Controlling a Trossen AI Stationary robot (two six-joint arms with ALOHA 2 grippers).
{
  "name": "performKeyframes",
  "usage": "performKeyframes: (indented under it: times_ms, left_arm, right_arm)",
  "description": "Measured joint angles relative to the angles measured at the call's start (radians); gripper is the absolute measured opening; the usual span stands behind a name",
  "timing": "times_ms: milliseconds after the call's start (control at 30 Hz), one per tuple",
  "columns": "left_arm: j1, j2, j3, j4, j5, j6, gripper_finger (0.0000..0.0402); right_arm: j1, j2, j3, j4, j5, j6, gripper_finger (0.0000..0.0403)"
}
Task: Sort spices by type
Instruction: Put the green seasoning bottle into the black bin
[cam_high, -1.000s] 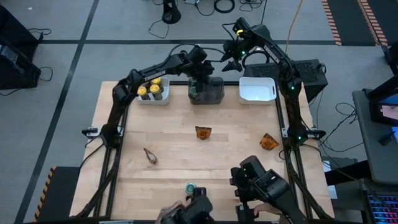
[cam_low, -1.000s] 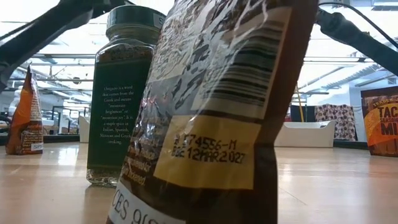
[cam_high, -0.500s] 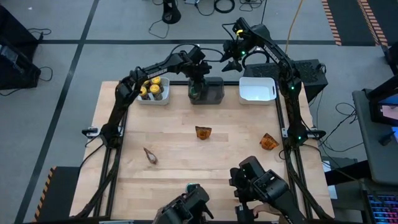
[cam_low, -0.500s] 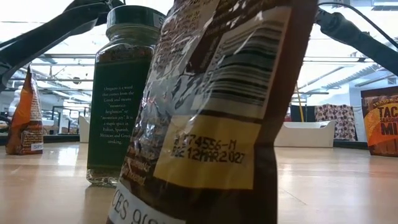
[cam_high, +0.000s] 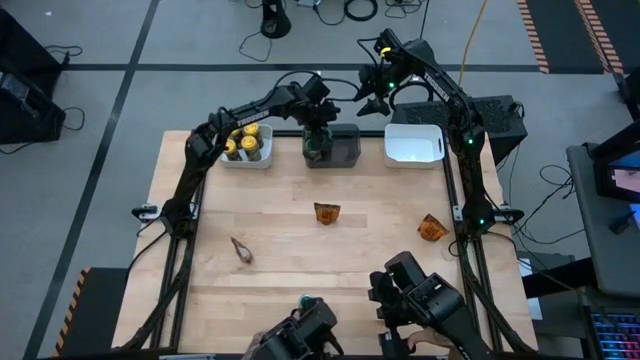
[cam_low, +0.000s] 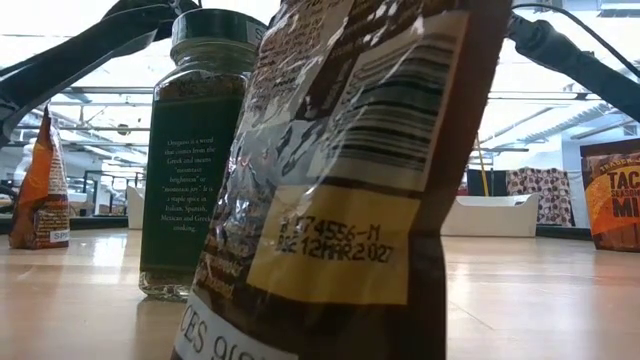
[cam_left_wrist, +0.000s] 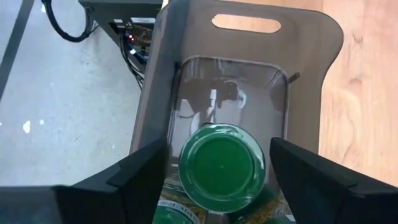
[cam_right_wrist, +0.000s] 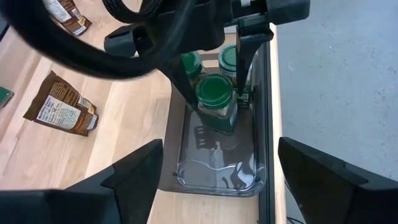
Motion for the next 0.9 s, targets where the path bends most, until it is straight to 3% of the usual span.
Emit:
performKeyframes:
  times_ms: [267, 467, 733, 900]
  left_arm:
    - [0.000, -0.033, -0.001, 0.000, -0.004, 0.038, 0.0288]
    - [-0.002, -0.143, -0.002, -0.017, 0.027, 0.035, 0.0288]
    - [-0.070, -0.353, -0.041, -0.264, 0.342, 0.062, 0.0287]
    - [-0.224, -0.485, -0.186, -0.284, 0.371, 0.052, 0.0287]
  right_arm:
    - [0.000, 0.000, 0.000, -0.001, 0.000, 0.000, 0.0302]
    - [0.001, 0.000, 0.000, -0.008, -0.001, 0.003, 0.0302]
    - [0.028, 0.000, 0.000, -0.086, -0.066, -0.057, 0.0302]
    - [0.068, 0.000, 0.000, -0.132, -0.109, -0.128, 0.0302]
